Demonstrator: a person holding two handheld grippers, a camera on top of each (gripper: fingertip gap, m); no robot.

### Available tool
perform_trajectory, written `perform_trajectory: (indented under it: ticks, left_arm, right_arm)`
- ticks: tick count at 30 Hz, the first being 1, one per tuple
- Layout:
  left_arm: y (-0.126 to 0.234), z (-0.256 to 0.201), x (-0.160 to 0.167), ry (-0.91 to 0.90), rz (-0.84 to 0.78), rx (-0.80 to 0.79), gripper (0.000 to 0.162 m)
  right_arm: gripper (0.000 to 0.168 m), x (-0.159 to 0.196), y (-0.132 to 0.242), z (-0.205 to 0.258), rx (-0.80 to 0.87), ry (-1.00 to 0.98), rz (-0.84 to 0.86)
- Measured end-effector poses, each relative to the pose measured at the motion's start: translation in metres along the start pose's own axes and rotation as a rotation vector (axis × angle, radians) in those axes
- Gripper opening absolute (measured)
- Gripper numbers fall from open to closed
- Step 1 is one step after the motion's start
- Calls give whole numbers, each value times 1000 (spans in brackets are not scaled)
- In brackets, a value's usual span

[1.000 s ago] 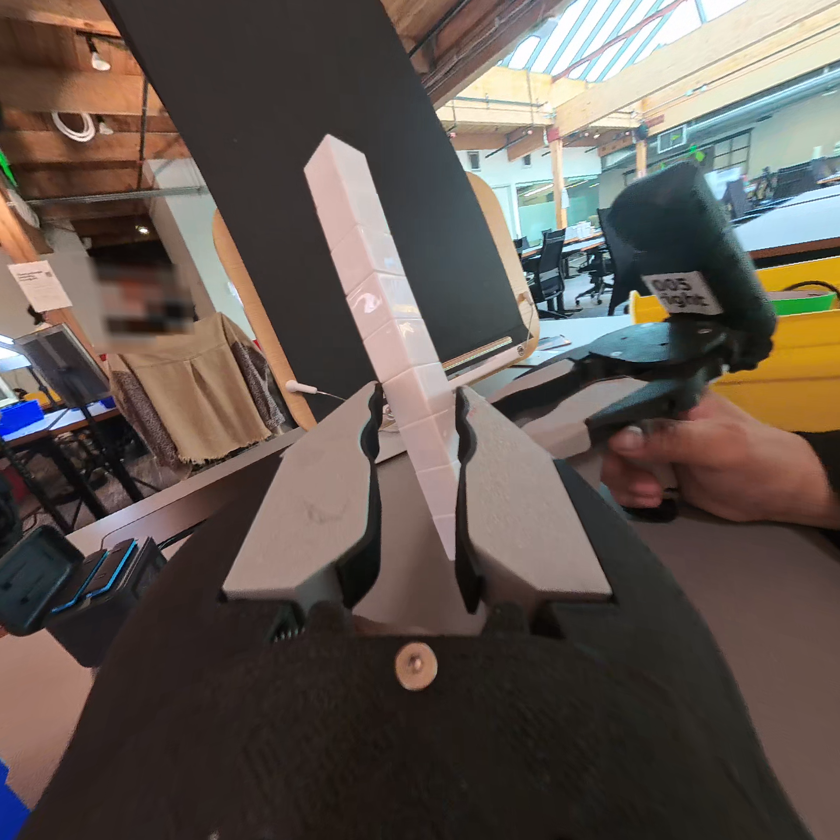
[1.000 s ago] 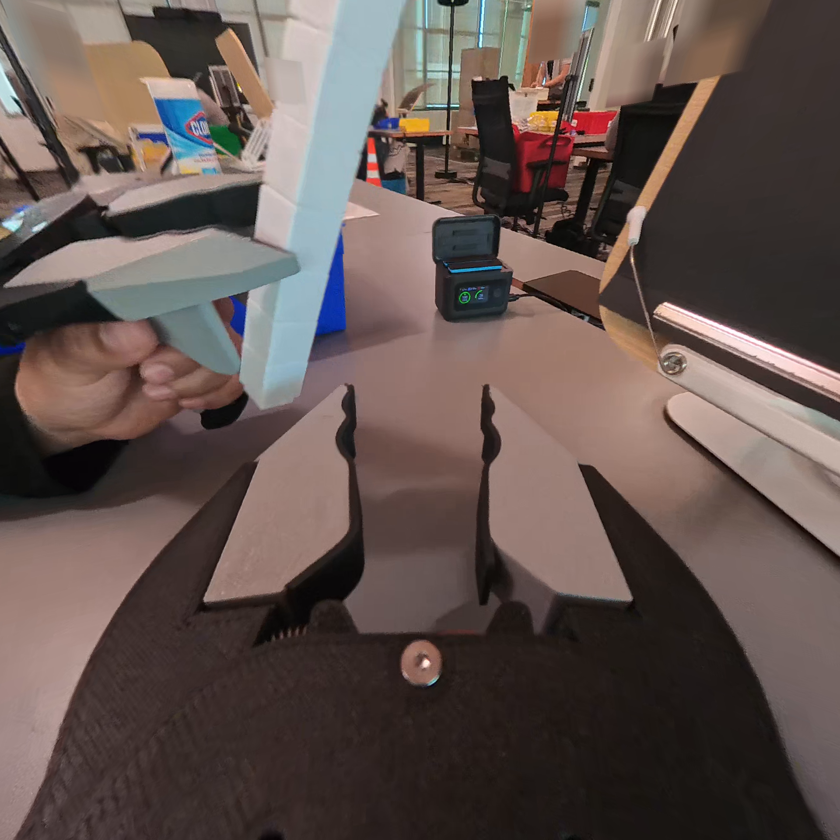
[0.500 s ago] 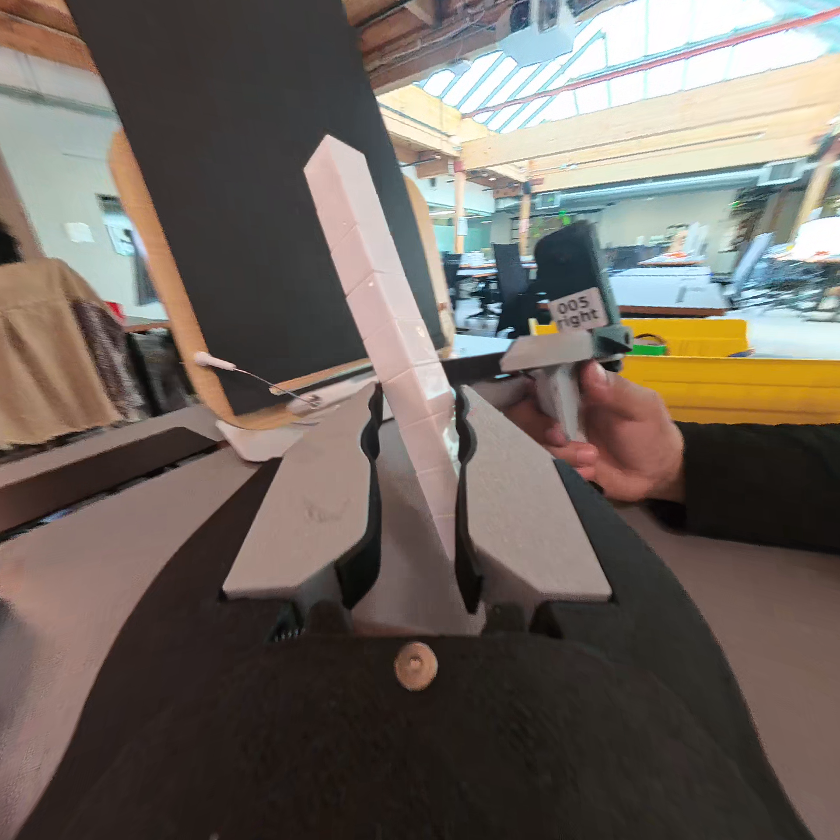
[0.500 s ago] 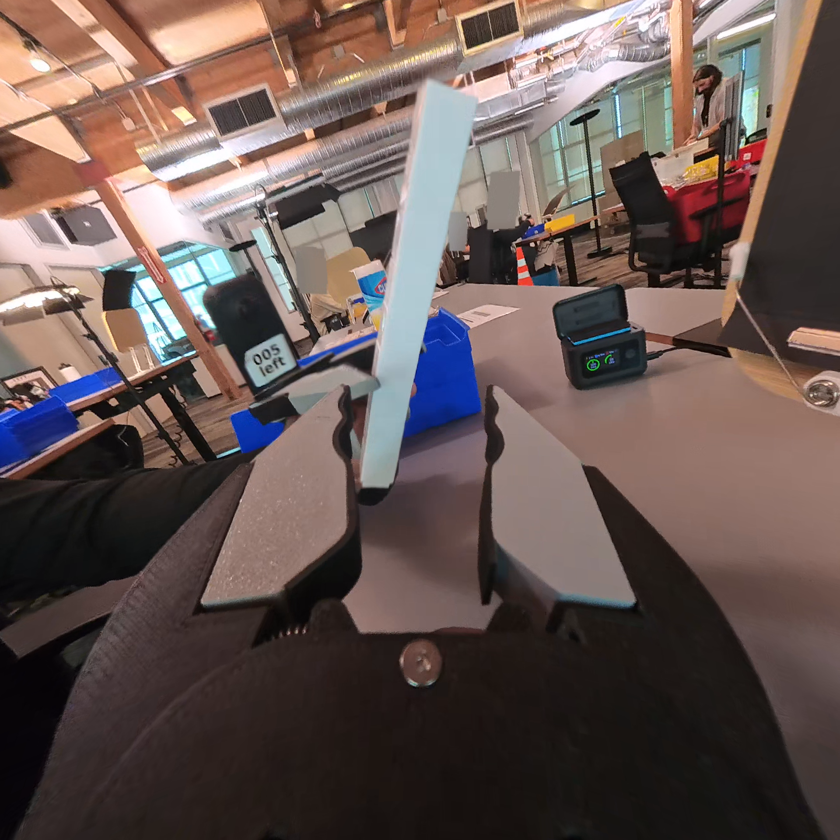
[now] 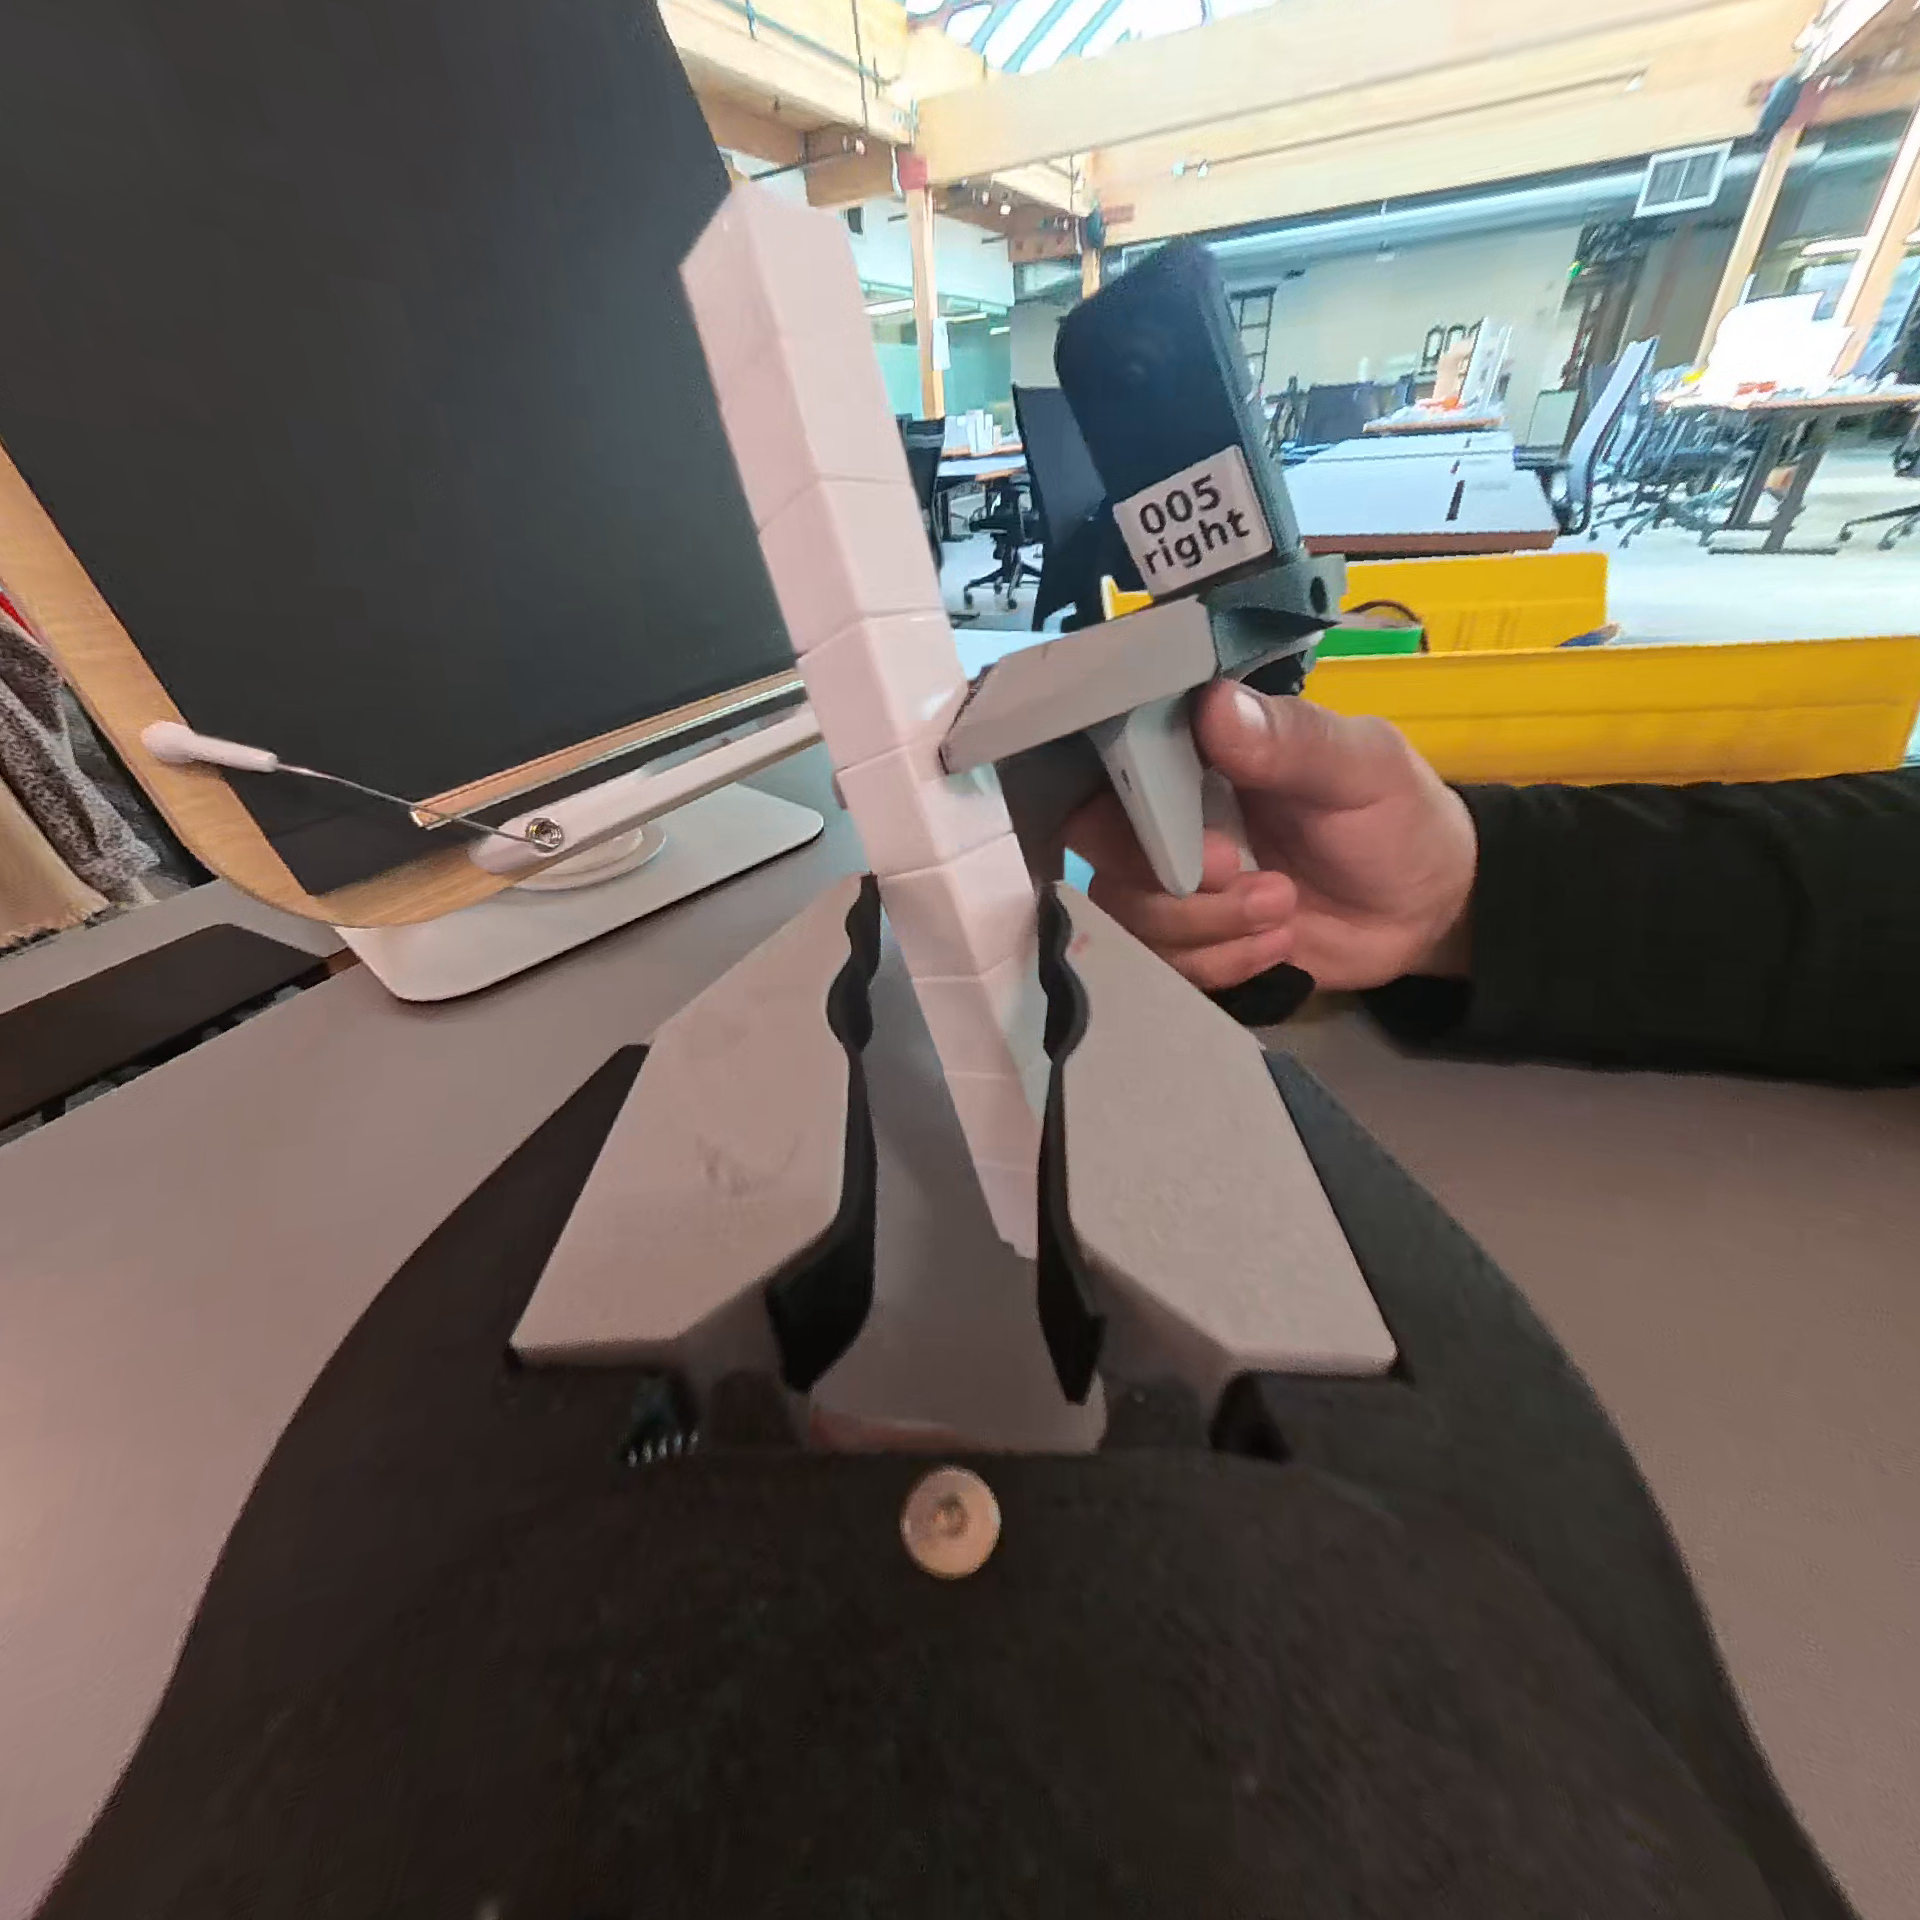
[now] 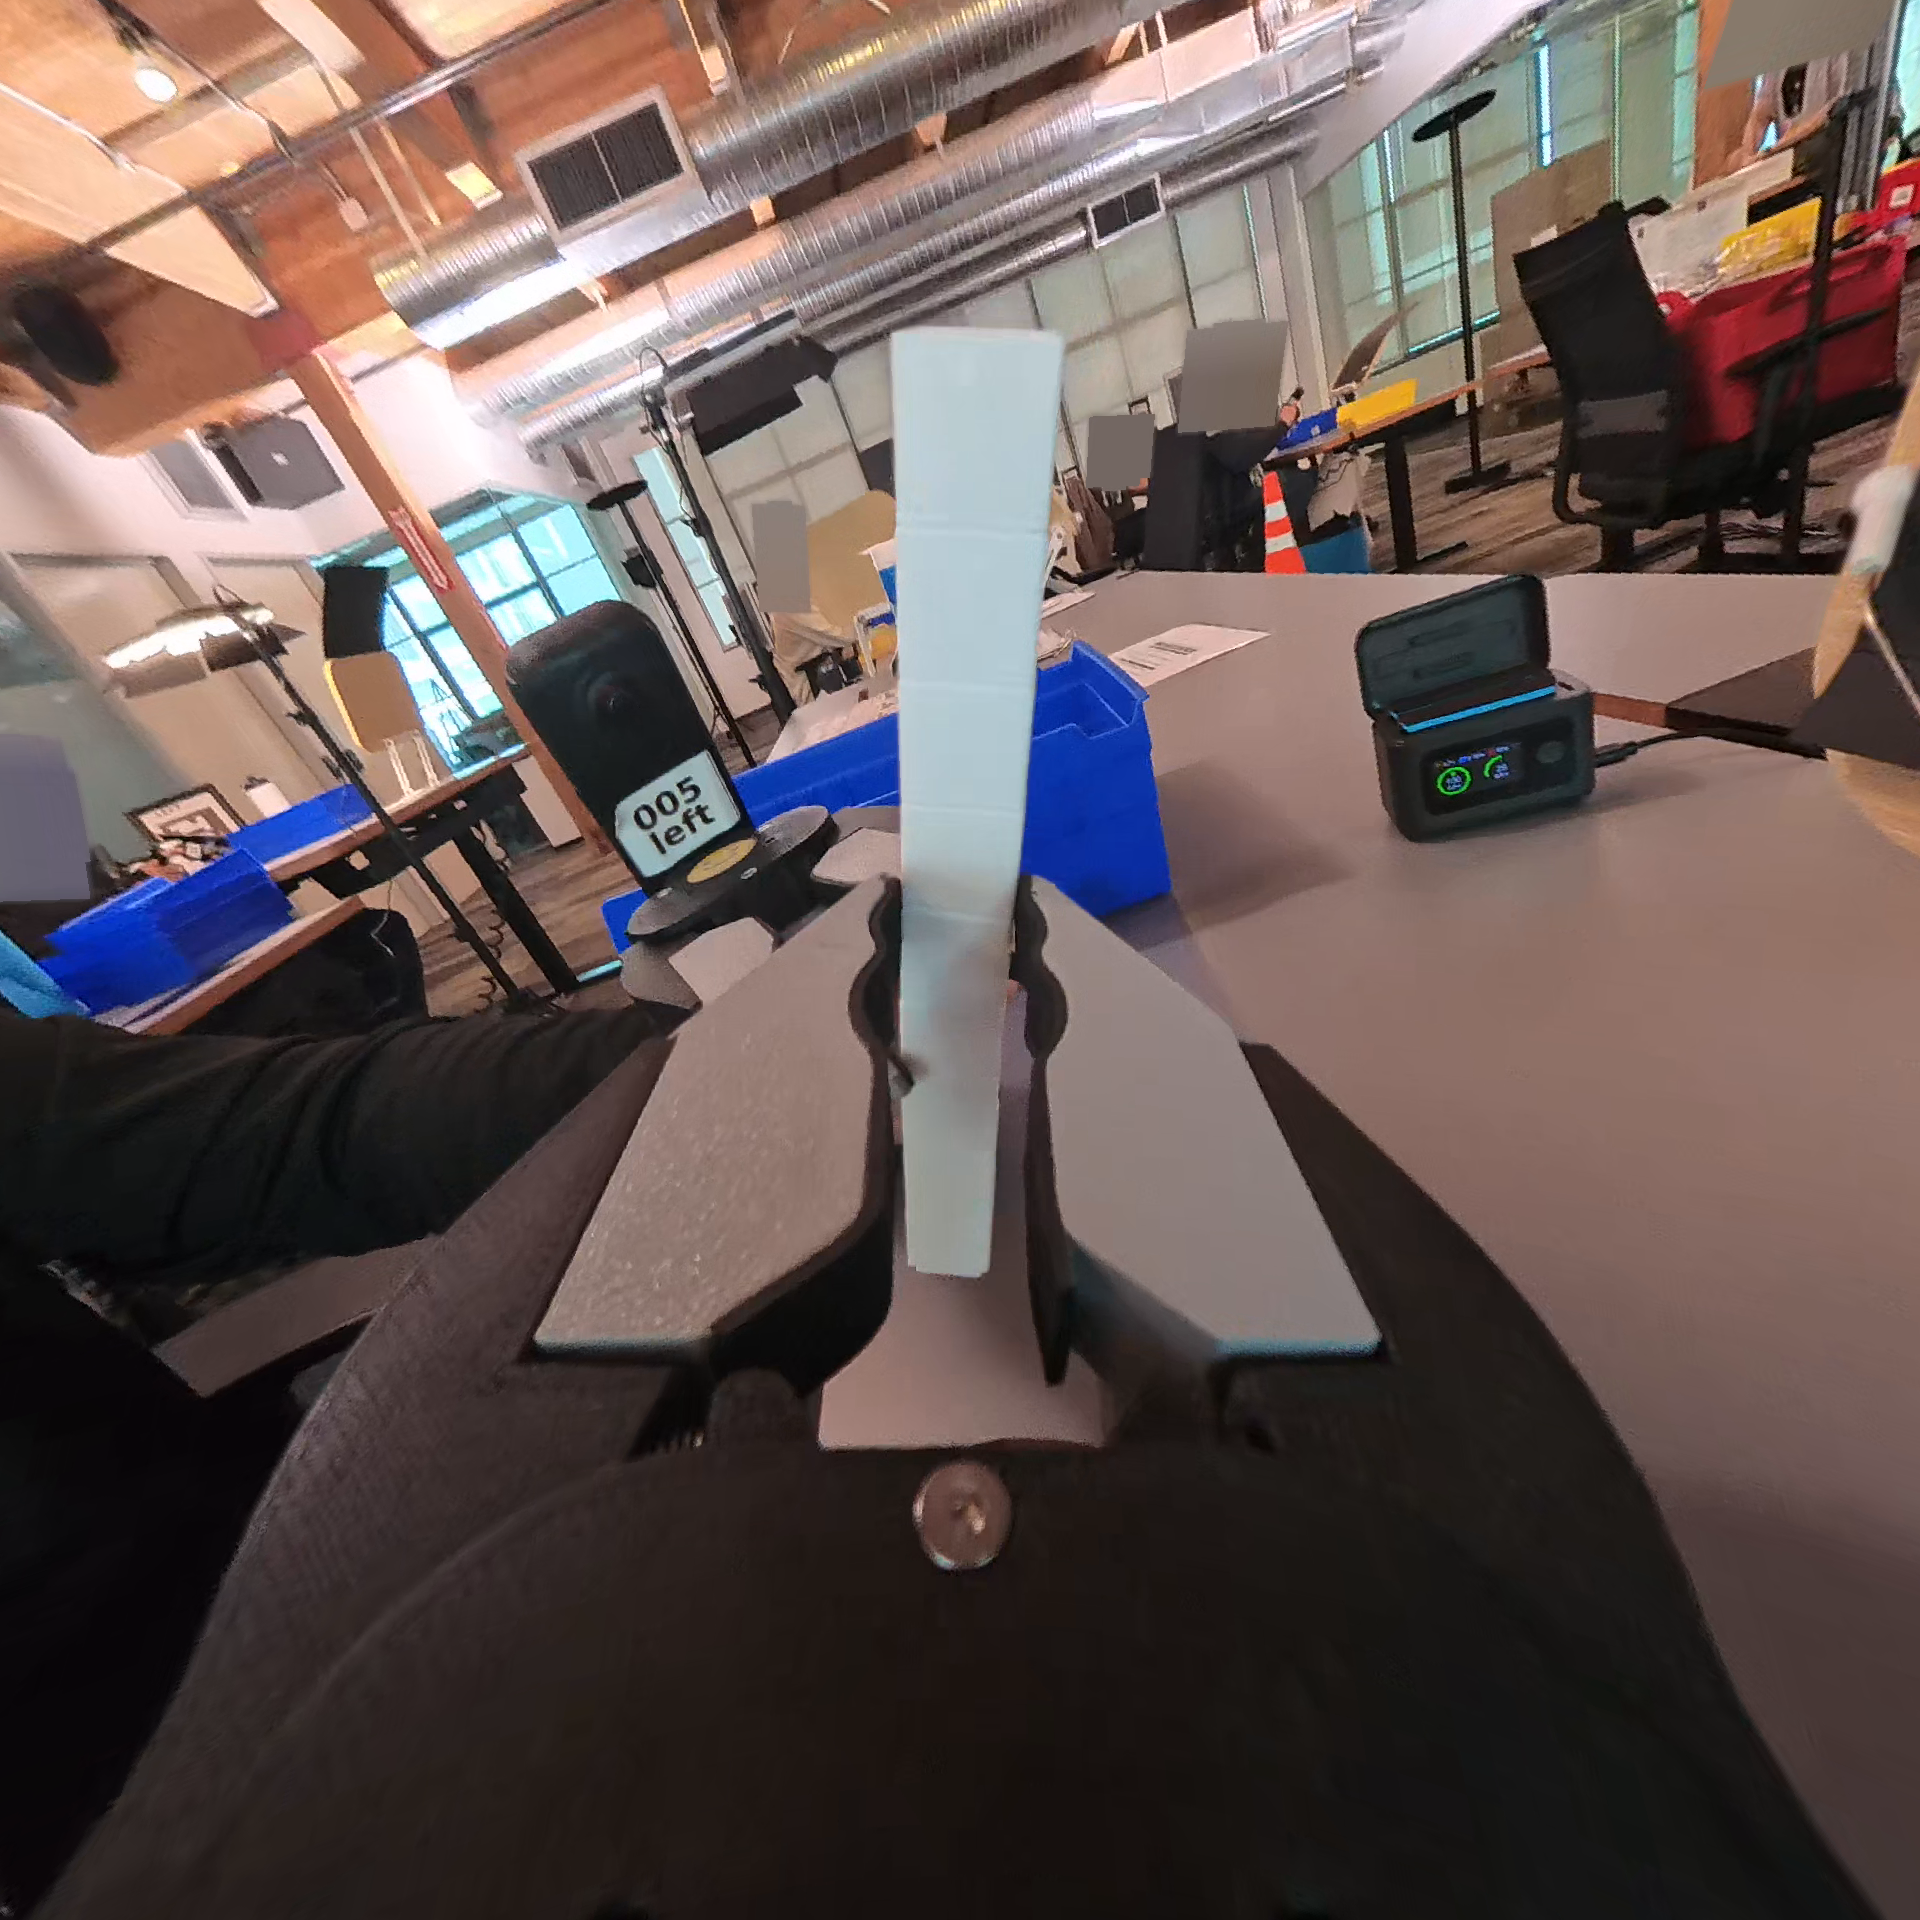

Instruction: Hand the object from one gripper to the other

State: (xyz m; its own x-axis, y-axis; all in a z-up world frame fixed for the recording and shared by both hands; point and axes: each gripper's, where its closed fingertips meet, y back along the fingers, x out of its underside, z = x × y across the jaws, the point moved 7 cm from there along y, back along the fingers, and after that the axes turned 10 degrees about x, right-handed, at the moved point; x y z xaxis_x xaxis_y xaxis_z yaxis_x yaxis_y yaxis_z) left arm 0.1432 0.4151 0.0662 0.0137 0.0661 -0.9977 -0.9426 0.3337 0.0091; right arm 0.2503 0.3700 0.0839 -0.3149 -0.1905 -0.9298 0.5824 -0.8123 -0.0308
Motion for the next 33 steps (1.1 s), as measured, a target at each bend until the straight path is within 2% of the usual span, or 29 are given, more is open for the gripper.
perform_trajectory:
  ticks: [3,6,11,13,16,18,22,28,30,33]
  left_arm:
    - [3,1,-5,37,-34,7,26]
    - [3,2,0,8,22,-13,26]
    - [1,2,1,-4,27,-4,26]
    - [-2,-1,3,-15,40,4,27]
    - [-6,-4,9,-8,58,20,27]
    - [-6,-3,8,28,44,33,27]
    - [2,0,6,175,8,100,41]
    - [11,7,1,279,-52,69,51]
    - [12,5,-2,379,-89,141,55]
    - [18,6,-1,660,-140,312,52]
  right_arm:
    - [18,-2,2,1,-23,-4,6]
    - [18,2,1,0,4,34,47]
    - [18,5,-2,-3,9,18,33]
    - [24,8,-5,-3,-1,10,53]
    - [20,11,-7,-1,27,72,79]
    - [19,10,-6,2,76,169,101]
    - [19,-1,2,3,266,392,92]
    - [20,-3,16,-9,803,1067,241]
    - [20,2,13,-4,853,1281,251]
    - [19,6,6,7,846,1486,220]
